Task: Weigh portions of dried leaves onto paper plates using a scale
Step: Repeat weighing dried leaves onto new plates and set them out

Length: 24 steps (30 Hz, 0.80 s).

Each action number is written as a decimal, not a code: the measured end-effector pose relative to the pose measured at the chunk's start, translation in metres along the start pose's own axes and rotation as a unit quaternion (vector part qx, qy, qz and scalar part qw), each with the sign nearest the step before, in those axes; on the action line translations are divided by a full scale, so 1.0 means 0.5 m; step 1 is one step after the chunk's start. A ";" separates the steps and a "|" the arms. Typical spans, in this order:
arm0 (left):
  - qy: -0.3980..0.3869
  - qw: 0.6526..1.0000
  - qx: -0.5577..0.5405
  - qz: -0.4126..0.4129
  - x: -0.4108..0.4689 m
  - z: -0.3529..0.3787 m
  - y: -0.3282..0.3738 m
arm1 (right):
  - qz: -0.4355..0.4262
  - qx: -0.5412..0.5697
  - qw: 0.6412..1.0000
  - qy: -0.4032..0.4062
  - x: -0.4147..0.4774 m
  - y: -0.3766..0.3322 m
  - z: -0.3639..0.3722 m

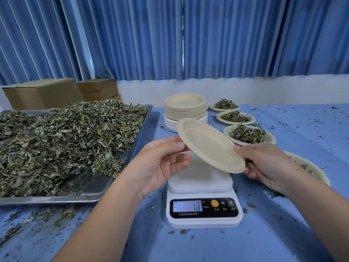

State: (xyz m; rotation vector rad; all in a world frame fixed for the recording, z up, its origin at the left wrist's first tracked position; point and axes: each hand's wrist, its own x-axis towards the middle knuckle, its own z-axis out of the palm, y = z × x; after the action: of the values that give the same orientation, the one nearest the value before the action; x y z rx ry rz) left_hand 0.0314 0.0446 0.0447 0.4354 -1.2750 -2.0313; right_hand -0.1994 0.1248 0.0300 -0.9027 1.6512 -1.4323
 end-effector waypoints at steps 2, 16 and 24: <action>0.001 1.000 -0.001 0.001 0.000 0.000 0.000 | -0.002 0.002 1.000 0.004 0.001 0.001 -0.001; 0.034 0.999 0.034 0.005 0.004 0.001 -0.004 | -0.022 -0.006 0.999 0.024 -0.001 0.000 -0.002; 0.089 0.994 0.053 0.022 0.009 0.007 -0.014 | -0.038 -0.002 0.999 0.034 -0.003 -0.001 -0.002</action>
State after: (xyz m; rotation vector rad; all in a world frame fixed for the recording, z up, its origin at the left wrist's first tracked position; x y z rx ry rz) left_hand 0.0235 0.0457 0.0406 0.6174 -1.2755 -1.8484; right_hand -0.1996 0.1265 0.0308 -0.9369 1.6866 -1.5275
